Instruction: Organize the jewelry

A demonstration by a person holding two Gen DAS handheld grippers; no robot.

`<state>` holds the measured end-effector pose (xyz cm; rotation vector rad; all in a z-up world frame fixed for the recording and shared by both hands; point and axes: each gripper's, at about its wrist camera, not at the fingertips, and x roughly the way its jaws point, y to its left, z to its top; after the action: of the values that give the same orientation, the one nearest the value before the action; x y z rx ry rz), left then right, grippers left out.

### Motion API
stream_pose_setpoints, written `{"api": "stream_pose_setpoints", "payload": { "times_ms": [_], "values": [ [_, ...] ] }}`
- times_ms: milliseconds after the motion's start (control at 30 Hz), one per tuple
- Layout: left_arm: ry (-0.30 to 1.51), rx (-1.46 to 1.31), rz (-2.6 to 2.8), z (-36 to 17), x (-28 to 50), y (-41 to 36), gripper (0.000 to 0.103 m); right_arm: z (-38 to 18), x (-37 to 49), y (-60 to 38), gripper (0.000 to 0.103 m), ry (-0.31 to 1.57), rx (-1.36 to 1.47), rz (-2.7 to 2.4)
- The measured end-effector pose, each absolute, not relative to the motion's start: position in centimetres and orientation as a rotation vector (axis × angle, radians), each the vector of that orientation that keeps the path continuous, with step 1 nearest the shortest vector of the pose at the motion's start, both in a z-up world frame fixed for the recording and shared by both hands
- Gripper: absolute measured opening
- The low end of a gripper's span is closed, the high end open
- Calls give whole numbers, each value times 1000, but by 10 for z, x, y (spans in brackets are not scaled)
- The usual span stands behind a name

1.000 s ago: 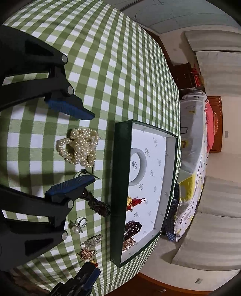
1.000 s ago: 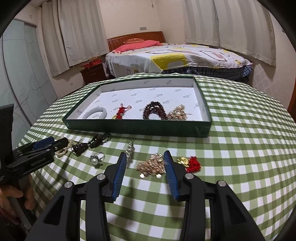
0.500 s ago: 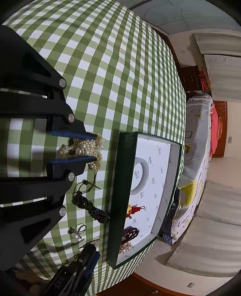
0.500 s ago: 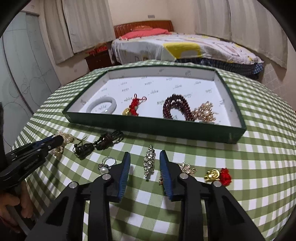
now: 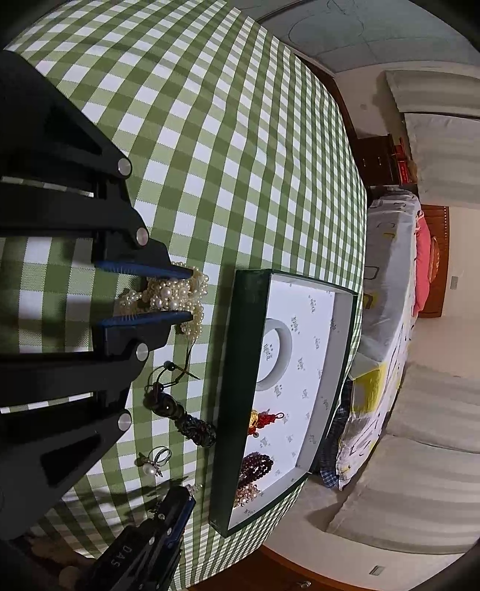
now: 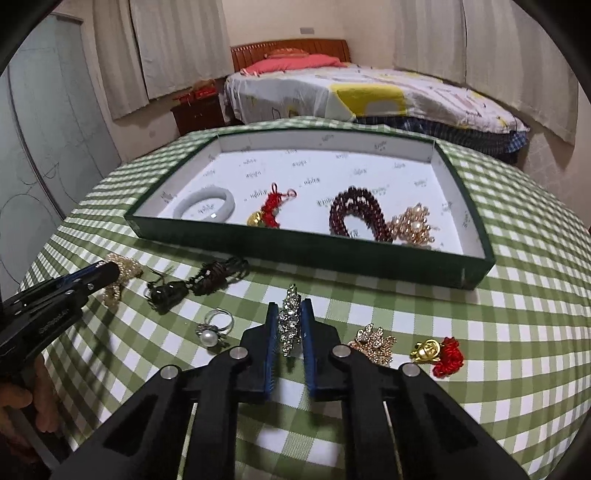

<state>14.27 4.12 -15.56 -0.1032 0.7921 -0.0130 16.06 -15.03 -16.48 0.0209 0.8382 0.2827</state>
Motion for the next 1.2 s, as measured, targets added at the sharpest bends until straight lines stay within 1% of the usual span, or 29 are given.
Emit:
{"api": "stream_pose_setpoints", "payload": {
  "times_ms": [167,433,833,1067,1200],
  "values": [
    [761,-101,-21,-145,138,38,17,-152,152,-157,13,783,45,287],
    [684,-91,-63,-113,142,23,17,-118,151,-171,13,686,92,282],
    [587,-113,-160,-72,204,-15,17,-84,196,-196,13,585,103,229],
    [606,-124,-178,-76,251,-37,17,-87,231,-200,13,576,99,215],
    [668,-123,-169,-96,277,-41,17,-106,252,-201,13,626,107,210]
  ]
}}
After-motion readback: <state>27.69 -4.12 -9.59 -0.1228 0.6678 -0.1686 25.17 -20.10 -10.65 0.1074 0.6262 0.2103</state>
